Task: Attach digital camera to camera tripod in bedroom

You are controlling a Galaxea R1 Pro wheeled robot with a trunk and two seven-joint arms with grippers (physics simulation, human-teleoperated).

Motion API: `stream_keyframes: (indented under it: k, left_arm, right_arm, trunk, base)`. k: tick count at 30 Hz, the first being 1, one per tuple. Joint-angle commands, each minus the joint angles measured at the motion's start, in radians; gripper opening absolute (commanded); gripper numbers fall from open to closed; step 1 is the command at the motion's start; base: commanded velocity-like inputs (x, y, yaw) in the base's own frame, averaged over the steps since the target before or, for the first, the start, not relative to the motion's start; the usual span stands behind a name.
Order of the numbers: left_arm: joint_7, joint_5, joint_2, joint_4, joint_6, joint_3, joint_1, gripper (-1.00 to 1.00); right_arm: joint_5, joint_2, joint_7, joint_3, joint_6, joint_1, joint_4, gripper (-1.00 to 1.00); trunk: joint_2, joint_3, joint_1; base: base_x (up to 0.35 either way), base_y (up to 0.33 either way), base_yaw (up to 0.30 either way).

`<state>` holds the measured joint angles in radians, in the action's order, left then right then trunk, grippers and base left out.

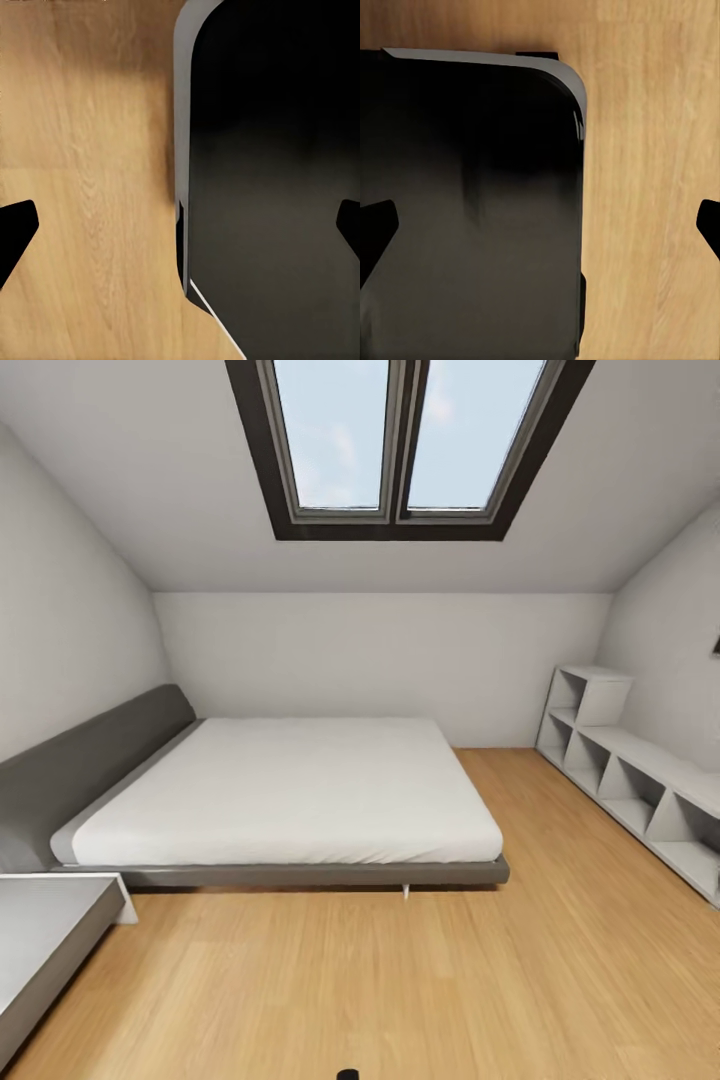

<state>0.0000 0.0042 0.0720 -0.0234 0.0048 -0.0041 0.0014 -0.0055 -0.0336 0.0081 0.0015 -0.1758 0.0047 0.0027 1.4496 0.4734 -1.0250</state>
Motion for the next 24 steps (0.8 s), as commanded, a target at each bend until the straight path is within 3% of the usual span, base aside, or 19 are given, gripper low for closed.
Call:
stream_keyframes:
  k: [1,8,13,14,15,19,24]
  left_arm:
    - [0.0,0.0,0.0,-0.002,0.0,-0.001,0.0,1.0]
    - [0.005,0.0,0.013,-0.045,-0.005,0.0,0.0,1.0]
    - [0.044,0.002,0.053,-0.193,0.004,0.002,0.0,1.0]
    - [0.063,0.003,0.068,-0.267,0.015,0.004,0.0,1.0]
    - [0.063,0.003,0.068,-0.267,0.015,0.004,0.0,1.0]
    - [0.086,0.005,0.084,-0.428,0.079,0.009,0.0,1.0]
    - [0.096,0.006,0.09,-0.677,0.242,0.018,0.0,1.0]
  right_arm:
    - [-0.001,0.0,0.001,0.0,-0.004,0.0,0.0,1.0]
    - [0.0,0.0,-0.002,0.001,-0.003,0.0,-0.001,1.0]
    - [0.002,-0.002,-0.004,0.003,-0.002,0.0,-0.013,1.0]
    - [0.004,-0.005,-0.006,0.004,-0.002,0.0,-0.045,1.0]
    - [0.004,-0.005,-0.006,0.004,-0.002,0.0,-0.045,1.0]
    - [0.006,-0.015,-0.025,0.004,0.002,0.0,-0.194,1.0]
    - [0.007,-0.03,-0.074,0.004,0.017,0.0,-0.452,1.0]
  trunk:
    - [0.0,0.001,0.0]
    - [0.0,0.001,0.0]
    - [0.0,0.001,0.0]
    - [0.0,0.001,0.0]
    - [0.0,0.001,0.0]
    - [0.0,0.001,0.0]
    - [0.0,0.001,0.0]
  base:
    - [0.0,0.0,-0.043]
    - [0.0,0.0,-0.022]
    - [0.0,0.0,-0.006]
    - [0.0,0.0,-0.002]
    - [0.0,0.0,-0.002]
    - [0.0,0.0,-0.001]
    - [0.0,0.0,0.0]
